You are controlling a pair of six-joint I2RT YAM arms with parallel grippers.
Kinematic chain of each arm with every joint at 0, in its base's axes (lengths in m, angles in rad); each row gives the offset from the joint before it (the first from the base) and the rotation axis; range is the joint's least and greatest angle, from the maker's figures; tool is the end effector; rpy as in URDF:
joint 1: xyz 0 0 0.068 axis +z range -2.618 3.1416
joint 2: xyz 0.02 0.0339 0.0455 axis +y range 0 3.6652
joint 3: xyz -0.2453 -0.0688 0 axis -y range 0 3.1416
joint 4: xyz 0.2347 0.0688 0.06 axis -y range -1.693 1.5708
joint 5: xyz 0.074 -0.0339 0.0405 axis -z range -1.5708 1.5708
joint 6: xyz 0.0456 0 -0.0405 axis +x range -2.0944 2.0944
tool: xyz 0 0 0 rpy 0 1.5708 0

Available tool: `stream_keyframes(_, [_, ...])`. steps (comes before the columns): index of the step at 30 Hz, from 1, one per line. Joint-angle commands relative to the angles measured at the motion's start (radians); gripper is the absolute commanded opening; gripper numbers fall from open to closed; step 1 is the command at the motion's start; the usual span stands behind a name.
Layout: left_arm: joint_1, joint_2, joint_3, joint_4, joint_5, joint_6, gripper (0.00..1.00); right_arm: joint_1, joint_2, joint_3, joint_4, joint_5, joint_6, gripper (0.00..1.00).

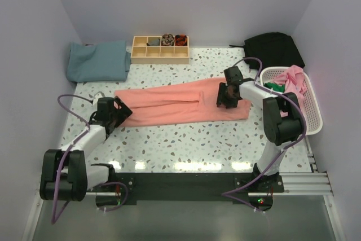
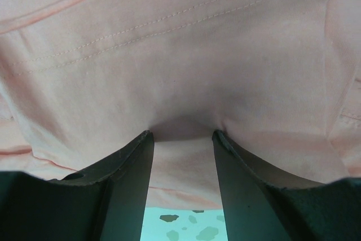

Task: Fold and stack the t-shirts
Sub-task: Fold the other side of the tshirt into a rectangle

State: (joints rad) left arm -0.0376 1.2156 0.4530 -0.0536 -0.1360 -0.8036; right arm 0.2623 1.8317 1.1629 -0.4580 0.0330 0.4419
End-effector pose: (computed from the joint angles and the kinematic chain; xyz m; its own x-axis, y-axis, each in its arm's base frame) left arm 0.2275 -0.0024 0.1379 -0.4653 -0.6962 -0.5466 -0.5626 0.7094 -0.4245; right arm 0.3442 0.0909 0.1441 -0.8934 0.2027 -0.4010 0.1511 0.9760 0.1568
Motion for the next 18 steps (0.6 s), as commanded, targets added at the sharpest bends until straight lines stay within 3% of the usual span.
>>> stream_keyframes(1, [0.031,-0.053,-0.04,-0.124,-0.025,-0.023,1.0,-0.018,0.026,-0.002,-0.025,0.125,-0.008,0.52])
stream_keyframes(9, [0.038,-0.152,0.068,-0.259,-0.121,0.021,1.0,-0.032,-0.022,-0.022,0.01,0.237,-0.012,0.52])
stream_keyframes(12, [0.038,-0.18,0.099,-0.278,-0.134,0.047,1.0,-0.034,-0.038,-0.017,0.031,0.194,-0.04,0.53])
stream_keyframes(18, [0.038,-0.144,0.164,-0.077,0.056,0.095,1.0,-0.034,-0.169,-0.048,0.091,0.102,-0.051,0.54])
